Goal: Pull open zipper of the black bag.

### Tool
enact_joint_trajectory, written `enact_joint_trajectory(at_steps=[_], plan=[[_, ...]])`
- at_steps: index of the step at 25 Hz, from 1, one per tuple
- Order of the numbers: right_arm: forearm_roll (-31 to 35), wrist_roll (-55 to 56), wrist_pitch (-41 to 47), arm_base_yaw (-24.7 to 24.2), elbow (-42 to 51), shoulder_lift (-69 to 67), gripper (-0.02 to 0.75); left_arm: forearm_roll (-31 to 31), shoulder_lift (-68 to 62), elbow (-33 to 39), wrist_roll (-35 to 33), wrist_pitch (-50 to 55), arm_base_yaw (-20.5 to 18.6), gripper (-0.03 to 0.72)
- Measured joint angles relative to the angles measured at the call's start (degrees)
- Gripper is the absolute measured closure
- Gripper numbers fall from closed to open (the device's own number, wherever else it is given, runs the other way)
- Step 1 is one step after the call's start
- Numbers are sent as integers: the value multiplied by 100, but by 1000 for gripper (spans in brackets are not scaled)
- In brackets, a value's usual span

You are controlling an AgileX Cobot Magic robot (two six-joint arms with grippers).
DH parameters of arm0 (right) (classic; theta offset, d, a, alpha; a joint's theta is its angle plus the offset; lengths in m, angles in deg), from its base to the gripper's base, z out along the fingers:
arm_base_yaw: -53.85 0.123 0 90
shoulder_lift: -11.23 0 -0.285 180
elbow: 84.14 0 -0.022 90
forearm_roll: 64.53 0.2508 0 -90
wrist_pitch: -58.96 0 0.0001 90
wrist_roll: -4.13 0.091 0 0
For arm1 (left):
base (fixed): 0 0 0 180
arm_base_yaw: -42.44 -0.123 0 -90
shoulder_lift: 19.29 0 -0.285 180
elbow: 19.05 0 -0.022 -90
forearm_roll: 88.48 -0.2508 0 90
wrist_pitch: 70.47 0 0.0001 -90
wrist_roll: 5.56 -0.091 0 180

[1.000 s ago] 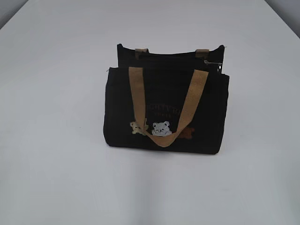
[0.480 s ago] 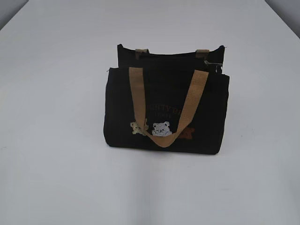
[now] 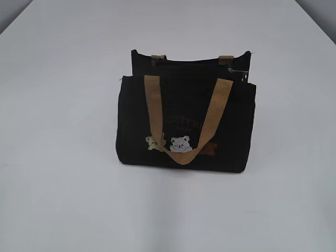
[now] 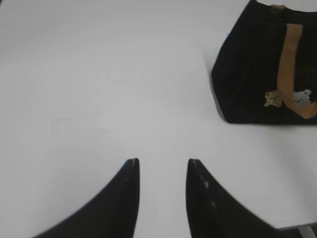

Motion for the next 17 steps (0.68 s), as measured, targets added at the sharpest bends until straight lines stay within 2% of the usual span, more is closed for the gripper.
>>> enact_joint_trajectory(at_steps=[5,6,17], plan=[[0,0,-5,0,0,0,372,35,0,4,0,0,-1303,442],[0,0,-5,0,0,0,372,35,0,4,0,0,-1409,442],[0,0,-10,0,0,0,372,35,0,4,0,0,-1357,442]])
